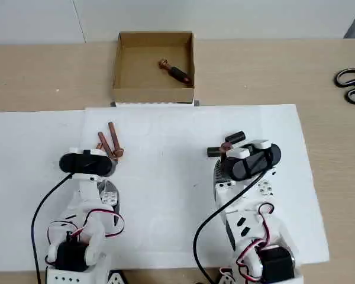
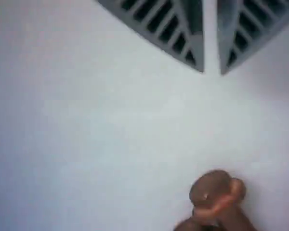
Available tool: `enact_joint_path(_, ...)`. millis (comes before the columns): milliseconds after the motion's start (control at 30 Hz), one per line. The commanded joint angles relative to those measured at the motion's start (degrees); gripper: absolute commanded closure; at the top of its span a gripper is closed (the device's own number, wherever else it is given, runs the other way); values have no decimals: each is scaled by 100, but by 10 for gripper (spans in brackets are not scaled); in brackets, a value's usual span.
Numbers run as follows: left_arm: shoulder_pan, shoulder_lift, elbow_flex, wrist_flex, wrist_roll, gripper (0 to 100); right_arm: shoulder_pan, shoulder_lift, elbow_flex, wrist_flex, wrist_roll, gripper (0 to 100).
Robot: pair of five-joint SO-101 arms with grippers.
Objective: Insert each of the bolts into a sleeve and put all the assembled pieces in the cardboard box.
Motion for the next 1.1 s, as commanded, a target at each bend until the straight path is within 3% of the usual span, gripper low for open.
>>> enact_joint_path(0,-79,-62,-22,-132,0,994,48,497,-651,-207,-62,997)
enact_joint_path(600,-44,-62,-22,-132,-26,994,40,7380,-4862,-2791,-70,997)
enact_joint_path(1067,-79,-53,-22,-132,9,994,-426,11582,-8563,-2870,-70,996)
